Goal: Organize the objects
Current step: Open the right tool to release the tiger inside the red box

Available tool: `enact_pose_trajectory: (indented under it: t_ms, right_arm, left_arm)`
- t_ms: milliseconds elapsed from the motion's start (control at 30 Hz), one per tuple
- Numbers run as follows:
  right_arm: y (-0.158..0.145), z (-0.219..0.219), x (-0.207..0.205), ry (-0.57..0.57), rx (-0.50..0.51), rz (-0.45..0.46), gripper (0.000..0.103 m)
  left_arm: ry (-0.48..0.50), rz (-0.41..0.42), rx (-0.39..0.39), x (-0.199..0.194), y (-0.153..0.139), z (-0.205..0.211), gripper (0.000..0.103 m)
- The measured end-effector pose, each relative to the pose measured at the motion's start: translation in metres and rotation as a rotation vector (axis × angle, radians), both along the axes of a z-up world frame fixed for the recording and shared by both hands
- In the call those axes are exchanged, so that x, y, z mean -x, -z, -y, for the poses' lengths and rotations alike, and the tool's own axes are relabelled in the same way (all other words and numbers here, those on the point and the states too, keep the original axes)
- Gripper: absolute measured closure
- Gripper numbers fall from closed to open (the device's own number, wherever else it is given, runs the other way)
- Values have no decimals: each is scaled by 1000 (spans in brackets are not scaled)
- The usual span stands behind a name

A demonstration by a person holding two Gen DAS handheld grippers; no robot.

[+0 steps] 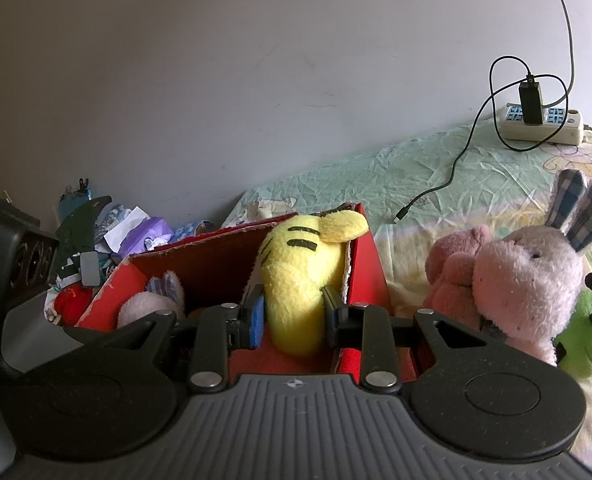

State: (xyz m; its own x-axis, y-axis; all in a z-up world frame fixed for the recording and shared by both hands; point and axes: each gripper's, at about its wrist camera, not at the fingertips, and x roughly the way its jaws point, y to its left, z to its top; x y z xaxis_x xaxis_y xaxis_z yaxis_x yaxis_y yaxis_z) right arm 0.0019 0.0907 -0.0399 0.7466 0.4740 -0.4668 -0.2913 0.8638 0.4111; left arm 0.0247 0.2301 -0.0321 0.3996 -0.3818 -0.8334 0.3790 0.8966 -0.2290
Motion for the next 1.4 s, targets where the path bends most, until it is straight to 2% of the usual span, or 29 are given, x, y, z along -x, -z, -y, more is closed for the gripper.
enact_pose_trajectory:
  t_ms: [367,567,767,1400]
  right_arm:
    - [1,1,-1,-15,8,0,72]
    - [-2,3,0,-3,-22,-26,72]
    - [-6,3,6,-12,7,-9,69]
    - [-9,15,23,-13,-66,-29,67]
  left_arm:
    - [-5,12,-18,1,-2,1,0]
    - [-13,20,-36,2,-4,3,0]
    - [-21,33,-41,6,-11,4,1]
    - [-84,107,-125,28,-27,11,1]
